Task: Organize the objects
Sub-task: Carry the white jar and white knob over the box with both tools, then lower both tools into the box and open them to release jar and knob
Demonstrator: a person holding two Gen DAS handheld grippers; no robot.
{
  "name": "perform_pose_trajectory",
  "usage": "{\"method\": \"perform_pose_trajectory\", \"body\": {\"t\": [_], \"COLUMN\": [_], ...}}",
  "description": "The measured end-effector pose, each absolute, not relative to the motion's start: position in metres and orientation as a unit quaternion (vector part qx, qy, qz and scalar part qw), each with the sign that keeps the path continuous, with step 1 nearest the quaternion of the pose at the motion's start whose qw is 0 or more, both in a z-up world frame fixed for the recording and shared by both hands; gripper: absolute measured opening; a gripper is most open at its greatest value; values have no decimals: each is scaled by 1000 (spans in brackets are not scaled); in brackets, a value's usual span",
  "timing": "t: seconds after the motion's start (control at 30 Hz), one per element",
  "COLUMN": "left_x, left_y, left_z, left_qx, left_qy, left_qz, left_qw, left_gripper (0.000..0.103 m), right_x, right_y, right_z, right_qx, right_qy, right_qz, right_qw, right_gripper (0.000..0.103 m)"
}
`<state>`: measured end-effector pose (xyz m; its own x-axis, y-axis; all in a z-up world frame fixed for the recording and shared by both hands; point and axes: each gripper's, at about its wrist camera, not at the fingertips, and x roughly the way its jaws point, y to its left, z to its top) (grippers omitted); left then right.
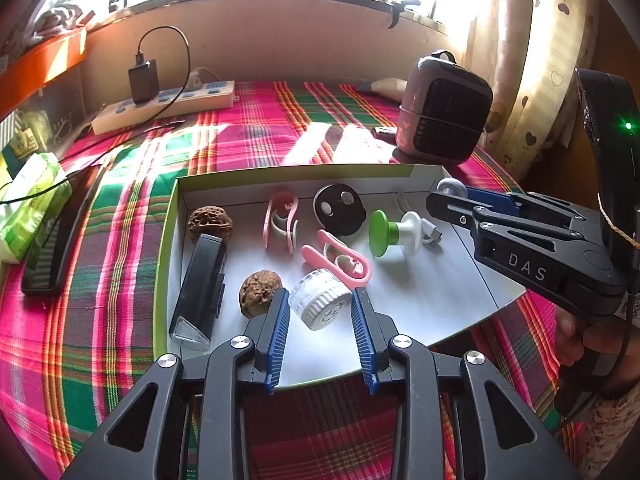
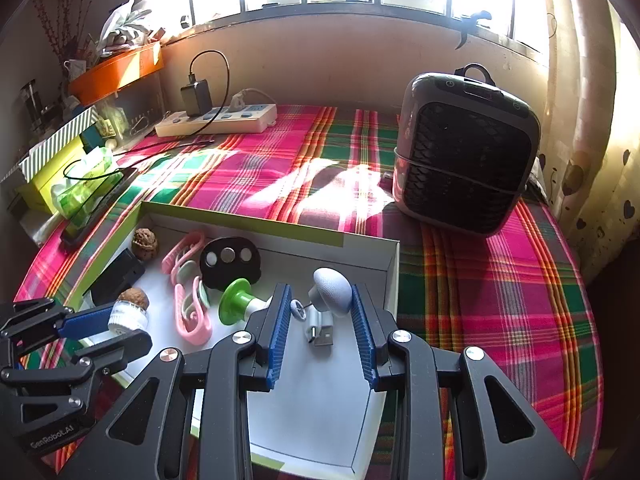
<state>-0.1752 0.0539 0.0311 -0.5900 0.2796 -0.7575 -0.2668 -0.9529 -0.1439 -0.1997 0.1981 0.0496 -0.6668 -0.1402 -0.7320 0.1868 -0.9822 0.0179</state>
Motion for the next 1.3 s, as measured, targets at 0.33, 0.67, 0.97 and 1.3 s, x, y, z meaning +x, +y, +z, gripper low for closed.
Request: {"method": "perform_pose_trajectory", "body": {"t": [0.33, 0.67, 0.97, 1.3], "left_x": [-183, -190, -191, -191], "left_y": [59, 59, 61, 61], "left_z": [24, 17, 17, 17], "left_qx": [-436, -445, -444, -444], "left_qy": [-5, -4, -3, -3], "left_qz": [887, 883, 884, 884], "left_qw": [151, 148, 150, 150], "left_gripper": [29, 29, 29, 29], "right_x": [-219, -234, -239, -239], "right_y": [191, 183, 175, 170], "right_z": [47, 35, 31, 29], "right_qx": [408, 428, 435, 435], "right_qy": [22, 25, 42, 61], "right_qz": [-906, -894, -890, -890], "right_qw": [114, 129, 131, 127], "right_gripper": [32, 32, 32, 32]}}
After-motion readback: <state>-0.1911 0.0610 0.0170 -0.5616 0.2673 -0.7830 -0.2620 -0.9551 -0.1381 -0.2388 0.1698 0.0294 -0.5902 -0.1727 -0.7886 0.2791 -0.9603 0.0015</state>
